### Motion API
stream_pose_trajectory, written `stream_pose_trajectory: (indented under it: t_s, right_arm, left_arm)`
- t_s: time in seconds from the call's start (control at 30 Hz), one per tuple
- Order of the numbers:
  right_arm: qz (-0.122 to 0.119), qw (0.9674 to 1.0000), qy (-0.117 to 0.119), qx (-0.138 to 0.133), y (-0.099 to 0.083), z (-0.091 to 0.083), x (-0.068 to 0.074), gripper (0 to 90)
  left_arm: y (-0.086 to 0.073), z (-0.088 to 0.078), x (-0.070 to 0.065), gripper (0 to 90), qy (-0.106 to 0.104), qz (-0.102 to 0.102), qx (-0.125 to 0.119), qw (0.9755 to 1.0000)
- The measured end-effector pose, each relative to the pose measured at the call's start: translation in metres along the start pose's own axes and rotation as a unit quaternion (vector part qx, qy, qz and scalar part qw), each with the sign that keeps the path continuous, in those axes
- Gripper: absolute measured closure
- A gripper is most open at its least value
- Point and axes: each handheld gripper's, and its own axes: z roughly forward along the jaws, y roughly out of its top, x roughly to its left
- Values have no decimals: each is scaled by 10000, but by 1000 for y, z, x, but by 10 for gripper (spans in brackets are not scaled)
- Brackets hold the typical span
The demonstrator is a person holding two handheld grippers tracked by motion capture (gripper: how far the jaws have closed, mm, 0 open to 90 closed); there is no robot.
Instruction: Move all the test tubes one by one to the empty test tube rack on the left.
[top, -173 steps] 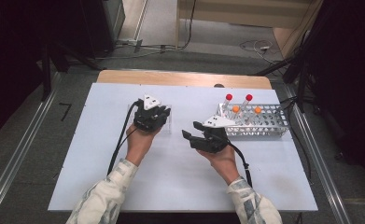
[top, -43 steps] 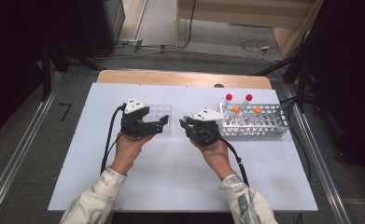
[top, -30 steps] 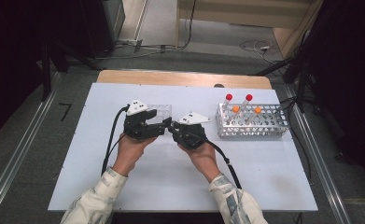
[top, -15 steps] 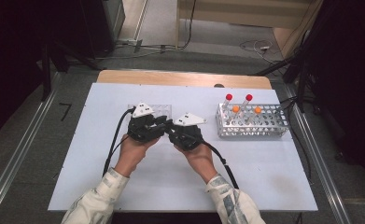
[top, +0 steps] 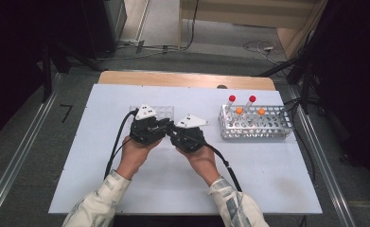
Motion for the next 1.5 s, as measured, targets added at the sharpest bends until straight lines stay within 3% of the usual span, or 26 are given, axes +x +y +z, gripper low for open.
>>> stream_pose_trajectory:
  t_s: [0.17, 0.5, 0.73, 1.0, 1.23, 1.5]
  right_arm:
    - [-32, 9999, 134, 85, -1, -3, -3, 526]
    - [134, 9996, 192, 158, -10, -20, -23, 410]
    - [217, 9996, 109, 151, -16, -29, -36, 384]
    - [296, 9994, 38, 167, -20, -35, -44, 378]
    - [309, 9994, 34, 160, -21, -37, -46, 377]
    - [331, 9993, 34, 152, -20, -37, -46, 377]
  left_arm:
    - [3, -5, 4, 771, 60, -64, -109, 9999]
    - [16, -17, 14, 770, 96, -134, -303, 9994]
    - [23, -23, 16, 771, 175, -195, -448, 9987]
    - [39, -31, 20, 771, 429, -97, -586, 9973]
    - [43, -25, 26, 771, 584, -130, -546, 9967]
    - [41, -15, 26, 771, 744, -34, -456, 9962]
